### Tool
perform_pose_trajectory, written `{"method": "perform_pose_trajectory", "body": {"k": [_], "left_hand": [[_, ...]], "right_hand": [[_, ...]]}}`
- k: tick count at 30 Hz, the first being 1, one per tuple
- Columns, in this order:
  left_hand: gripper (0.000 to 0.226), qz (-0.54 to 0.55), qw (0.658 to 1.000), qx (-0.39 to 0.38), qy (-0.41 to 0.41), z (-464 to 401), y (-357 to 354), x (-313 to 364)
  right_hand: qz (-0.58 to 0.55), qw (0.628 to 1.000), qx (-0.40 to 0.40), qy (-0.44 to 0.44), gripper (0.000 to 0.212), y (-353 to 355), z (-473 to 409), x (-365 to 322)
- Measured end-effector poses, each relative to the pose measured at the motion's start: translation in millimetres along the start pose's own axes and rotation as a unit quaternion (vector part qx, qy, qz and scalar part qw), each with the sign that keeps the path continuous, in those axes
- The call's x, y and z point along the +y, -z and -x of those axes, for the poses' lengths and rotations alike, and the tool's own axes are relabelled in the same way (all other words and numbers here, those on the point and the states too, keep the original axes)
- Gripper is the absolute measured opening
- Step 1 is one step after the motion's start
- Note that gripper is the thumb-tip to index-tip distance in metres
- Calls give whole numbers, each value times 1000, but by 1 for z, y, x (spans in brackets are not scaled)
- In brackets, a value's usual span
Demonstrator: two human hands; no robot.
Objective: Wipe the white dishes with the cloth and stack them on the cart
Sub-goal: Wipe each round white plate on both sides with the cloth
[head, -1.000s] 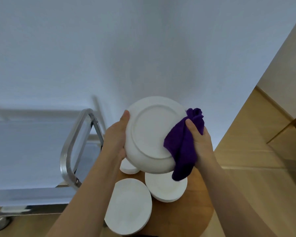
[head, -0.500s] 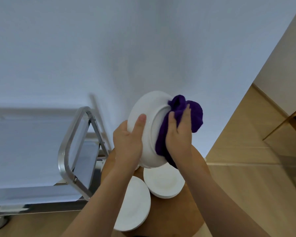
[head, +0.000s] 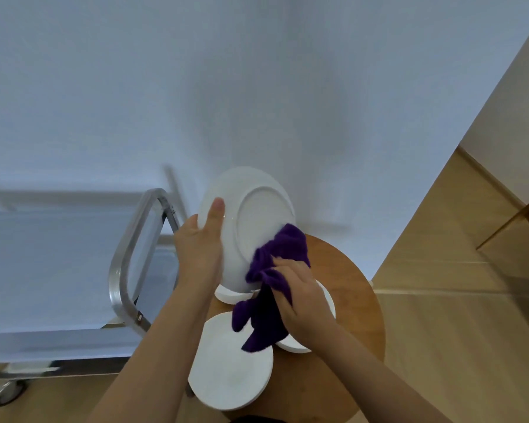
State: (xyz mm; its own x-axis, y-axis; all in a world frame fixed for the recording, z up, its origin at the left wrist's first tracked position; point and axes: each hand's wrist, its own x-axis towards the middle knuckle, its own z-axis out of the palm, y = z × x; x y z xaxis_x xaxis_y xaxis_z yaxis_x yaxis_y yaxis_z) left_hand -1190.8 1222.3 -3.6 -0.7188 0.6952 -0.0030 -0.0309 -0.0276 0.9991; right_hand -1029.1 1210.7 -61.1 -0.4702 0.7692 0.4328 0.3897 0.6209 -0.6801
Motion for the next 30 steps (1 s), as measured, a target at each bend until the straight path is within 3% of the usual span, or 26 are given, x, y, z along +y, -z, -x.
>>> {"method": "perform_pose_trajectory", "body": {"k": [2, 5, 8, 10, 11, 12, 13, 15, 16, 18, 20, 21, 23, 24, 26, 27, 28, 29, 30], "left_hand": [[31, -3, 1000, -11, 8, 1, -3, -7], [28, -2, 1000, -18, 21, 2, -4, -15], [27, -6, 1000, -17, 4, -2, 2, -9], [35, -99, 991, -37, -83, 1, 1, -4], [40, -179, 970, -55, -156, 6, -2, -2], [46, -272, 924, -70, -259, 13, -7, 1], [54, -352, 851, -80, -382, 22, -11, 4], [53, -395, 696, -116, -588, 33, -15, 0], [52, -376, 653, -148, -640, 35, -15, -4], [55, -342, 623, -171, -683, 31, -13, -13], [57, -331, 626, -173, -684, 29, -8, -24], [55, -321, 650, -173, -667, 28, -5, -31], [52, -307, 759, -168, -549, 26, 1, -42], [59, -293, 829, -156, -449, 23, 3, -45], [63, -187, 961, -111, -170, 16, 6, -46], [59, -73, 992, -104, 1, 11, 5, -44], [53, 63, 979, -121, 154, 6, 5, -42], [46, 165, 942, -138, 257, 1, 7, -46], [40, 214, 916, -146, 307, -3, 9, -49]], "right_hand": [[50, 997, -9, -56, 23, 3, -6, 13], [53, 957, -26, -283, 28, 22, -22, 29], [-171, 867, 88, -460, 25, 46, -26, 40], [-313, 789, 141, -510, 26, 60, -33, 39], [-399, 744, 150, -514, 31, 66, -38, 37], [-489, 693, 142, -510, 39, 70, -45, 35], [-550, 654, 119, -506, 48, 75, -51, 31], [-584, 635, 51, -502, 59, 78, -55, 23], [-568, 646, 27, -509, 58, 78, -53, 23], [-522, 673, 27, -523, 49, 74, -47, 31], [-478, 698, 51, -531, 45, 69, -39, 40], [-458, 714, 61, -526, 40, 66, -35, 43], [-430, 738, 87, -512, 28, 61, -30, 47], [-419, 745, 103, -509, 24, 59, -28, 48], [-391, 763, 130, -498, 27, 56, -24, 50], [-372, 777, 138, -488, 30, 55, -21, 52], [-347, 795, 139, -477, 30, 54, -20, 52], [-321, 815, 132, -464, 27, 53, -19, 52], [-300, 832, 123, -451, 23, 52, -19, 49]]}}
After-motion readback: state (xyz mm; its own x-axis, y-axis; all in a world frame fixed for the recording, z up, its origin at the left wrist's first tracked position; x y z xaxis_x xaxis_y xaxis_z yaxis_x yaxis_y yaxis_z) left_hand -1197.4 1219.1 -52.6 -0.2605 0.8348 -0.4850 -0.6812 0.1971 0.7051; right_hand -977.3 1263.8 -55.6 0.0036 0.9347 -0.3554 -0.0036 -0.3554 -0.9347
